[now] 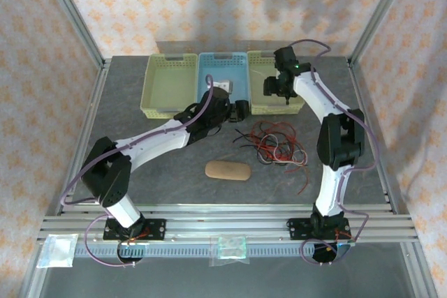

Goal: Untangle the cables

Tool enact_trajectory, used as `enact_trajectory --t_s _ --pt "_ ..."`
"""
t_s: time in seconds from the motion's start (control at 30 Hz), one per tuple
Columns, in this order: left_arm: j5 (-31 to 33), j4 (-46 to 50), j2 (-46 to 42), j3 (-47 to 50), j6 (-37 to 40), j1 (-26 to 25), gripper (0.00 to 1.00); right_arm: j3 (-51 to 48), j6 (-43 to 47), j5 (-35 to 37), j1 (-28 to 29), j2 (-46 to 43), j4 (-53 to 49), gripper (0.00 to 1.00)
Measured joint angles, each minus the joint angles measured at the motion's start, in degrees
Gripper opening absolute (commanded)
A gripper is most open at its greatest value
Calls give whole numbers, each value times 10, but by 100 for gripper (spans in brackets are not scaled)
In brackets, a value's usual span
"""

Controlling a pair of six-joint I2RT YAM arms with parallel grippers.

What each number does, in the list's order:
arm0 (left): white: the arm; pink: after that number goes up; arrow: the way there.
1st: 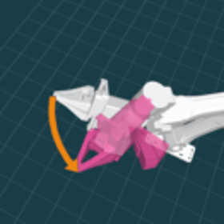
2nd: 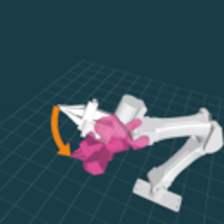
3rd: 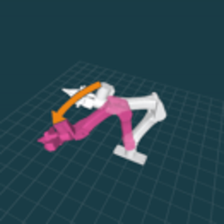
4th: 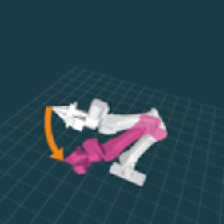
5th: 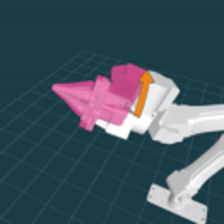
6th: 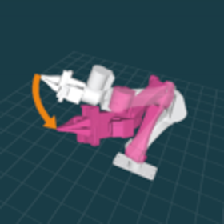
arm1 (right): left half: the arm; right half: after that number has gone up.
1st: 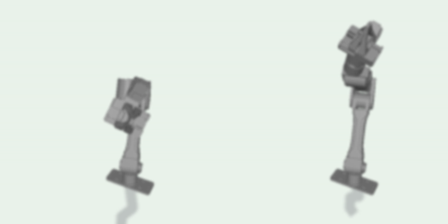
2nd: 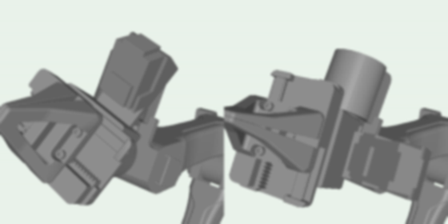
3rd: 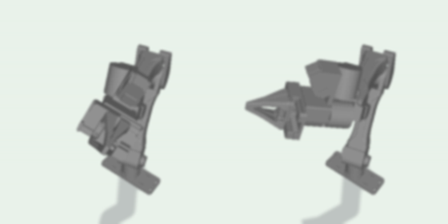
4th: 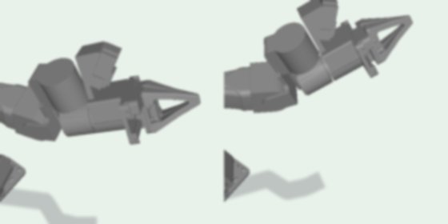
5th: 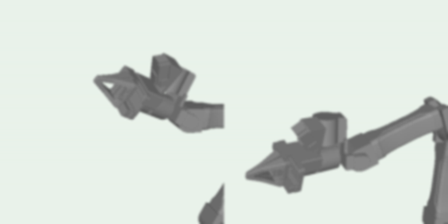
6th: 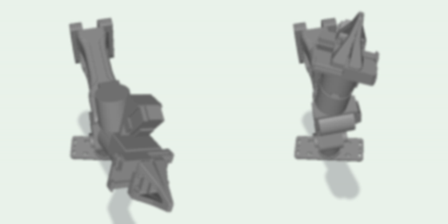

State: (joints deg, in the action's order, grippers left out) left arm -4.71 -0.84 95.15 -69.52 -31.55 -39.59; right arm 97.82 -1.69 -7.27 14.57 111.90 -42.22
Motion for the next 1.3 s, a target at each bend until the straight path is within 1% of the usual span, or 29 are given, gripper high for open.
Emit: enact_trajectory --t_s 0.13,0.27,0.3,0.33,0.43,0.53,0.67,0.7,0.73,0.77,0.83,0.97,1.17,1.3 --pt "-11 2 20 -25 0 0 72 -60 -4 -14 0 -49 31 79" --pt "-11 12 39 -56 3 3 72 -132 -27 -23 0 -137 83 80" --pt "-10 17 45 -65 5 4 72 -148 -35 -28 0 -159 99 81" --pt "-10 21 52 -77 8 4 72 -168 -47 -33 -1 -185 117 84" --pt "-9 34 67 -105 18 7 72 -229 -77 -49 -2 -255 175 98" --pt "-9 42 69 -110 28 7 72 -292 -103 -59 -2 -314 223 100" --pt "-9 44 66 -101 41 6 72 -350 -143 -66 -2 -360 245 100" --pt "-9 43 62 -91 44 3 72 -358 -153 -66 -2 -364 245 97" --pt "-9 42 56 -78 47 2 72 -365 -159 -66 -2 -367 243 91" --pt "-9 41 51 -67 48 0 72 -373 -165 -65 -2 -370 242 87" --pt "-9 36 36 -38 52 -9 72 -399 -176 -66 -2 -378 243 83" --pt "-10 17 14 3 56 -29 73 -454 -192 -74 -2 -397 235 78" --pt "-9 0 3 33 55 -50 73 -487 -217 -66 17 -412 185 69" --pt "-9 -8 -5 62 43 -53 73 -514 -235 -65 31 -443 152 68"
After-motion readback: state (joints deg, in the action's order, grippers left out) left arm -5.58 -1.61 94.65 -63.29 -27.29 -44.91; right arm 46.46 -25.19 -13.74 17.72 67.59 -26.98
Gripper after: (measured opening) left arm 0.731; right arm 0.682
